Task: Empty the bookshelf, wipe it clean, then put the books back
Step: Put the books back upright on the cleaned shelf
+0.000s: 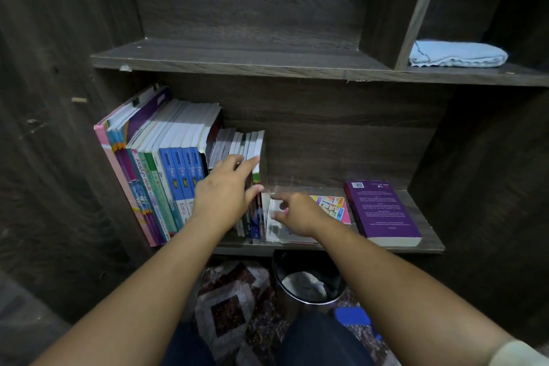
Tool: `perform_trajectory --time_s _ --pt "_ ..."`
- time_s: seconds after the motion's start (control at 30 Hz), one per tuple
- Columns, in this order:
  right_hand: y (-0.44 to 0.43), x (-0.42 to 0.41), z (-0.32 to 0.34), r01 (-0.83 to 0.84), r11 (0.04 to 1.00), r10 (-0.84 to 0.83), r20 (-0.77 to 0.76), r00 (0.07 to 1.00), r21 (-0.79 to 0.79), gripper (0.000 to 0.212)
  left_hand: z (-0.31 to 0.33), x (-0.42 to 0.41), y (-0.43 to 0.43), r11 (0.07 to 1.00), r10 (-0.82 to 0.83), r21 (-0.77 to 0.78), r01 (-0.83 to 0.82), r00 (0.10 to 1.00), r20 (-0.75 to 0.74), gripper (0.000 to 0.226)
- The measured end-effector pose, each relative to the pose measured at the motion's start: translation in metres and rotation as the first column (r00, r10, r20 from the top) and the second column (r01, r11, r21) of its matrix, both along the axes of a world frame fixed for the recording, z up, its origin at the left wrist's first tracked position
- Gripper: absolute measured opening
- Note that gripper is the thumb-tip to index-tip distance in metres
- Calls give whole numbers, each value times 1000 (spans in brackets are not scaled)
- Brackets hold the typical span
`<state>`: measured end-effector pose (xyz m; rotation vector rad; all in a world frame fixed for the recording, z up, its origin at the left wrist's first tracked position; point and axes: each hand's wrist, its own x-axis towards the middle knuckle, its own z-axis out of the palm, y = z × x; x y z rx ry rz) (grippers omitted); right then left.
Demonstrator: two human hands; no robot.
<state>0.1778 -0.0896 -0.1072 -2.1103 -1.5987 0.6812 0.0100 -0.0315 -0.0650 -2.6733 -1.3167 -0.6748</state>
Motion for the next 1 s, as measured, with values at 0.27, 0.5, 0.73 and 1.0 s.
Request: perform_trajectory --time_s 0.27,0.5,0.73,1.0 --pt "-29 40 -35 537 754 -402 381 833 -377 70 2 17 3 998 60 21 -60 997 -40 61" --pt "-32 54 -51 657 680 -624 215 751 -324 84 1 8 8 996 -37 -88 33 998 -42 80" --pt "-25 37 -51 768 526 -741 247 625 -366 115 3 5 4 992 -38 -116 39 999 9 73" --pt "-12 48 4 748 661 -733 -163 660 56 45 0 7 3 993 -20 -114 26 998 56 70"
